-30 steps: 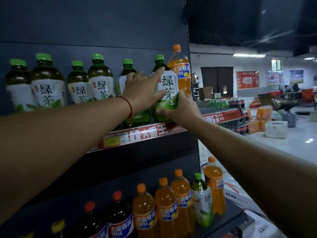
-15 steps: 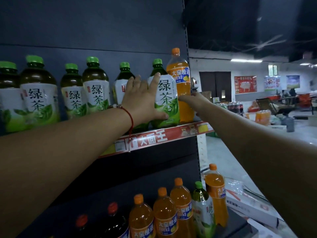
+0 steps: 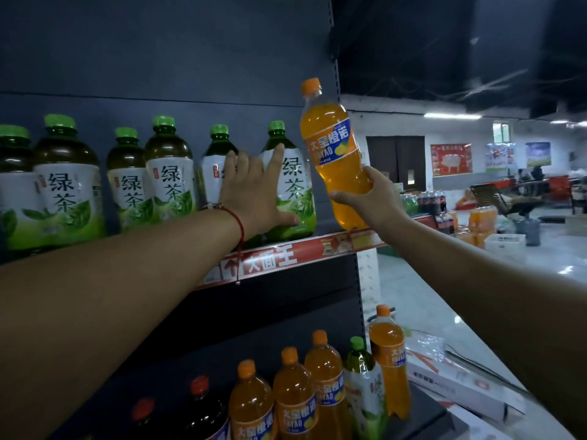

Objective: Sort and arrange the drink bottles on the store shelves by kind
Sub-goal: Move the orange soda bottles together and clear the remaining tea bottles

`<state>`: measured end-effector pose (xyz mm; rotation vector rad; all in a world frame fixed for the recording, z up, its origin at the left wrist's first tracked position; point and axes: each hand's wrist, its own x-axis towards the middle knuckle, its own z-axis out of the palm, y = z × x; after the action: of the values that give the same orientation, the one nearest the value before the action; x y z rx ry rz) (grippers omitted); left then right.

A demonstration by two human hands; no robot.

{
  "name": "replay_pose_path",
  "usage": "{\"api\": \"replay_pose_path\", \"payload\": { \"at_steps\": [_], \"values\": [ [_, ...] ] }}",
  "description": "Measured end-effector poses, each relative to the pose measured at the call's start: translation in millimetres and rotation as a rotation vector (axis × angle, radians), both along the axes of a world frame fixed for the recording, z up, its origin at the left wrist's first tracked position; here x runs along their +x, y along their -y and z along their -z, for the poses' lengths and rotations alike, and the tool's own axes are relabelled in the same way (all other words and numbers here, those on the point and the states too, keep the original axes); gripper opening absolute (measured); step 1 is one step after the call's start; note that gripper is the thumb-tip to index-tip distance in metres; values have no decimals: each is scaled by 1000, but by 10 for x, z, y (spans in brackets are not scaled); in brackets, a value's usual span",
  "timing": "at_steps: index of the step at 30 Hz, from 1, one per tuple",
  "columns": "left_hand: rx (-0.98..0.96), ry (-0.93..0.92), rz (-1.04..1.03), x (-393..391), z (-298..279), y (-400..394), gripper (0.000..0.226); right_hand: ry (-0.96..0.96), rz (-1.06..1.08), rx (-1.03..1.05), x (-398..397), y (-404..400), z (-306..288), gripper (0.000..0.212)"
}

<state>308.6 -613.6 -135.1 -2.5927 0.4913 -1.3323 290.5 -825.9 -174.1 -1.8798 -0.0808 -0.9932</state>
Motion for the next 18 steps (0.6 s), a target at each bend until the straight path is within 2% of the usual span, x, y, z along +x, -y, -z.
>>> {"api": "replay_pose_path", "payload": {
  "at_steps": [4, 8, 12, 14, 18],
  "values": [
    [-119, -107, 79, -176, 68, 59, 117, 7, 58, -136, -351, 147, 86, 90],
    [-431, -247, 434, -584, 338, 215, 109, -38, 73, -181, -744, 201, 340, 94],
    [-842, -544, 843, -1126, 653, 303, 87, -79, -25, -122, -1230, 74, 651, 95],
    [-940, -639, 934, -1320, 816, 284, 74, -104, -95, -71, -1485, -38, 808, 95],
    [-1077, -779, 1057, -1721, 1166, 157, 69, -154, -281, 54, -1983, -309, 1106, 80]
  ]
}}
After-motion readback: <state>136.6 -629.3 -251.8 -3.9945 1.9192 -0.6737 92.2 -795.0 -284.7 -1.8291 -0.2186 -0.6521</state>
